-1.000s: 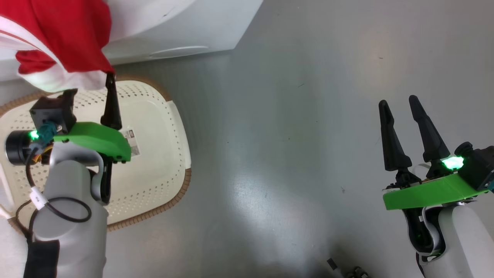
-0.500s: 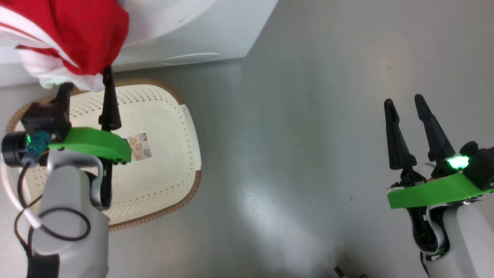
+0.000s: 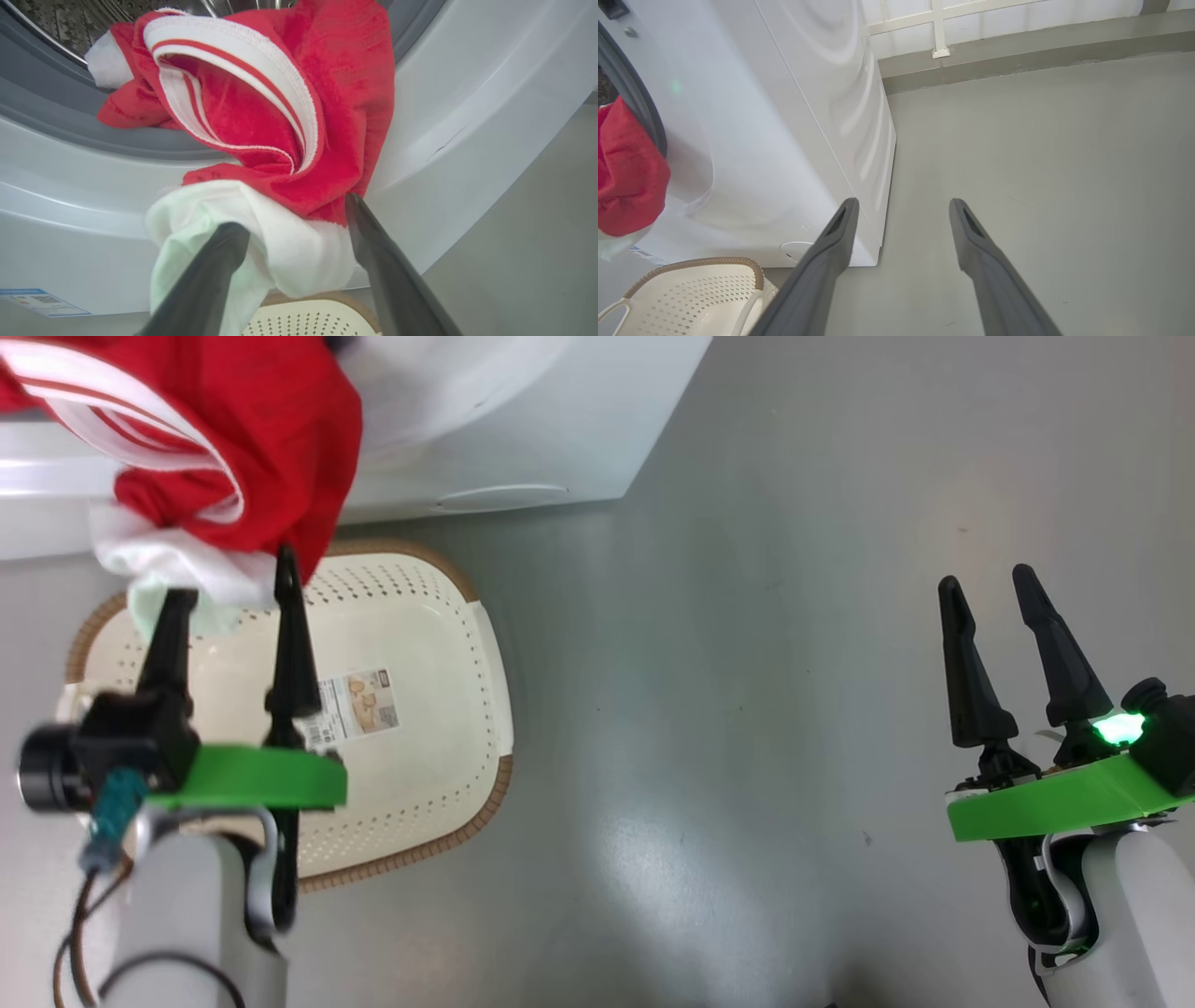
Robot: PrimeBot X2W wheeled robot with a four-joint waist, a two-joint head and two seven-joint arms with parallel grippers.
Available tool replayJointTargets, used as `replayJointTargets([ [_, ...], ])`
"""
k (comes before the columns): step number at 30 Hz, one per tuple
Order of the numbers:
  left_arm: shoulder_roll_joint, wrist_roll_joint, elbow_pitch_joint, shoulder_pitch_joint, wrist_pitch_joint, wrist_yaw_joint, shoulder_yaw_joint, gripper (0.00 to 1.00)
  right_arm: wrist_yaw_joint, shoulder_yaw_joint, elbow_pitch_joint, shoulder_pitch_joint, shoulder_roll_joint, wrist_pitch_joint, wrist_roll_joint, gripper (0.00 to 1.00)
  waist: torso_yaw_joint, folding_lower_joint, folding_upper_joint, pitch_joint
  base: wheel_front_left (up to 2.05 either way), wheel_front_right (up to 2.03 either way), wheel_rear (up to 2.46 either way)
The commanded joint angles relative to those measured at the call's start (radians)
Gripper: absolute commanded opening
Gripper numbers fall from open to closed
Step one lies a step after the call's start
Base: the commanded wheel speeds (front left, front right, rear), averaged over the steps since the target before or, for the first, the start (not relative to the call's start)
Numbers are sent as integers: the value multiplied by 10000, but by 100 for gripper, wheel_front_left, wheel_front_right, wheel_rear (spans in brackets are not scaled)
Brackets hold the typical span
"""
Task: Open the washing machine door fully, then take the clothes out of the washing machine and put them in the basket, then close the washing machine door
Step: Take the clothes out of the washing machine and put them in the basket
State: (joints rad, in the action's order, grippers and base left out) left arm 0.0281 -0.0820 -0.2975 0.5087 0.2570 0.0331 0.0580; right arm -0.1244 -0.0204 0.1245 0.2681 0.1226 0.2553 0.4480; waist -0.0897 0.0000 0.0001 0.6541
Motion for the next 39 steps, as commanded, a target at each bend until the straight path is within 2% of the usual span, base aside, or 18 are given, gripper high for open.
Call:
replayJointTargets([
  [1, 223, -106, 596, -670, 48, -196, 132, 100, -63, -228, -200, -374, 152, 65, 60, 100, 66, 0, -1, -146, 0, 0, 0],
  [8, 222, -124, 1782, -1919, 48, -746, -346, 100, -63, -305, -167, -531, 233, 65, 77, 100, 116, 0, -1, -364, 0, 0, 0],
  [20, 222, -229, 2566, -2620, 48, -1185, -772, 100, -63, -320, -204, -620, 282, 65, 72, 100, 191, 0, -1, -387, 0, 0, 0],
  [27, 222, -171, 2737, -2059, 48, -1104, -631, 100, -63, -265, -210, -582, 256, 65, 60, 100, 220, 0, -1, -320, 0, 0, 0],
  [32, 261, 43, 2910, -1096, 48, -890, -370, 100, -63, -177, -215, -540, 233, 65, 59, 100, 332, 0, -1, -249, 0, 0, 0],
  [35, 437, 130, 2595, -286, 48, -729, -199, 100, -63, -178, -213, -495, 221, 65, 55, 100, 374, 0, -1, -217, 0, 0, 0],
  [39, 678, 190, 1481, 842, 48, -432, -250, 100, -63, -207, -208, -452, 201, 65, 62, 100, 384, 0, -1, -213, 0, 0, 0],
])
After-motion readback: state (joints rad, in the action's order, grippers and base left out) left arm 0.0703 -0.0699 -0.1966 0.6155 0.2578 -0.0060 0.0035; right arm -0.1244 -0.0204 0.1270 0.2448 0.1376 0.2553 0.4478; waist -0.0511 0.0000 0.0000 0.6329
